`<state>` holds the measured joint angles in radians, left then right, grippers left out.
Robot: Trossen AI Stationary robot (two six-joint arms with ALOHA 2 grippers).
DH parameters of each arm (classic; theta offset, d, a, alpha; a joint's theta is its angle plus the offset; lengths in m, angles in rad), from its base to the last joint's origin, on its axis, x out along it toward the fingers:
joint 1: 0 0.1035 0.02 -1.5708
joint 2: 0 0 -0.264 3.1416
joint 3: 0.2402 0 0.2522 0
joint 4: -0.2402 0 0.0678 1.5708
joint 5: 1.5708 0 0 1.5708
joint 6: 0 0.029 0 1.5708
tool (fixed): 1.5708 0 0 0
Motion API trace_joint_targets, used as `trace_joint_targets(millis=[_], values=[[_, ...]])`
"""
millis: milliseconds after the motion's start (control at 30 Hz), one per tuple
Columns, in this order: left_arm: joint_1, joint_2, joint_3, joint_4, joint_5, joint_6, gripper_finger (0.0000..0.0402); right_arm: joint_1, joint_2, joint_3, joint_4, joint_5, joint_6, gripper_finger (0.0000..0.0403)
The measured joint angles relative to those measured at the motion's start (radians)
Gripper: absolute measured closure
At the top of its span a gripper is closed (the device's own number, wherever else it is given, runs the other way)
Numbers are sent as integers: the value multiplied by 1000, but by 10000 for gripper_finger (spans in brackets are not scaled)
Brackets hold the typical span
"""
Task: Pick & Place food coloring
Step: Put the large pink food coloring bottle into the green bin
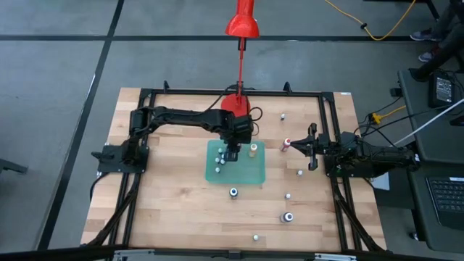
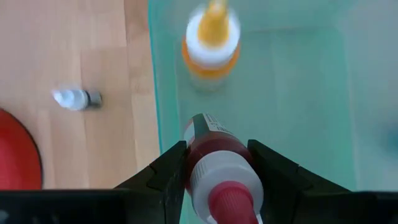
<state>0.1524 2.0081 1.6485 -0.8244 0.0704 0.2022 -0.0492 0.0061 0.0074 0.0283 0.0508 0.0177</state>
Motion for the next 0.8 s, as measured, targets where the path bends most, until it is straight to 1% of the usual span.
trace_joint_targets(millis=[67,700,800], values=[[0,12,-2,-20,0,5,256,0,0,0,0,0,0,372],[0,74,20,46,15,11,256,0,2,0,-2,-22,0,372],[-1,75,20,51,14,11,249,0,2,0,-5,-23,0,372]])
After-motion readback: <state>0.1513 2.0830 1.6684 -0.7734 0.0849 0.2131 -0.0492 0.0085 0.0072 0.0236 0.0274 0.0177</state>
